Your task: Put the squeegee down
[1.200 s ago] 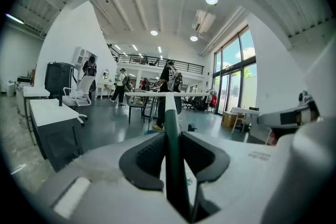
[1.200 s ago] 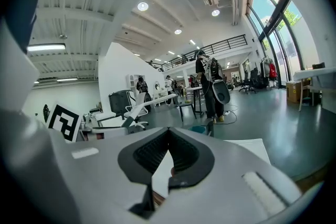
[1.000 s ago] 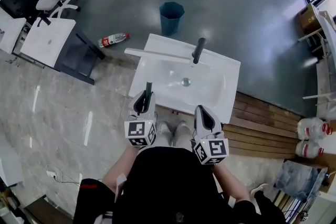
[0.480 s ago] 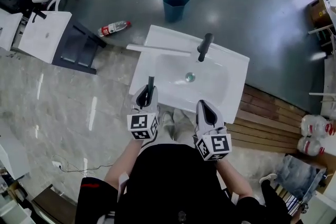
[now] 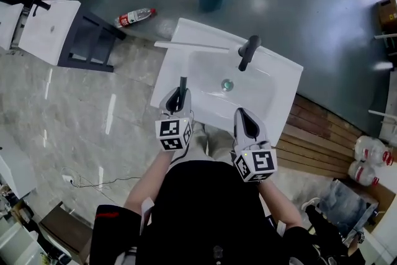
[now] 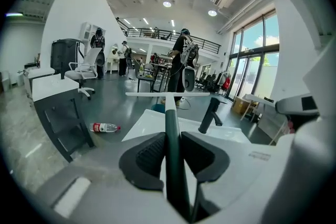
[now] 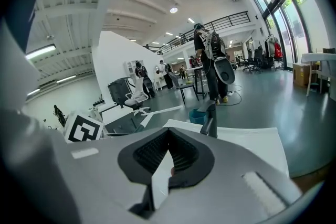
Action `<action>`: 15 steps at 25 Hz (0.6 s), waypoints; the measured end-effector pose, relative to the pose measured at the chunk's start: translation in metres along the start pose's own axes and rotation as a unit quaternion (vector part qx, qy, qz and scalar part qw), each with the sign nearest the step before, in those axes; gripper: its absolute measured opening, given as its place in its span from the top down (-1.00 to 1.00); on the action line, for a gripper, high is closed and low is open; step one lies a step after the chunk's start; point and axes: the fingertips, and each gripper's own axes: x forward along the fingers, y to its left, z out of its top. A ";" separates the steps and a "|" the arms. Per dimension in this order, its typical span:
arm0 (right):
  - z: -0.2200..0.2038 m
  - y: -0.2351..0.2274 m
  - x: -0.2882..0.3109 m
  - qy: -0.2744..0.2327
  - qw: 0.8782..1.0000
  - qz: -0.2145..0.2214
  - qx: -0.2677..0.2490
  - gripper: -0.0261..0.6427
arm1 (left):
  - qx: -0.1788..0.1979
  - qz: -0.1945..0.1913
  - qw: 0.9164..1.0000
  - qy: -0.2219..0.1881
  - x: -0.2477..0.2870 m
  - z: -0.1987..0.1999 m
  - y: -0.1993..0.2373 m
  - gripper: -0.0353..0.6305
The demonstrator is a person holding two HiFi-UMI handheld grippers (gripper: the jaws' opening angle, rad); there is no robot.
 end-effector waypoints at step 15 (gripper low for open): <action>0.000 -0.028 0.052 0.039 0.999 0.020 0.005 0.92 | -0.041 0.047 0.997 0.047 0.077 -0.022 0.026 0.58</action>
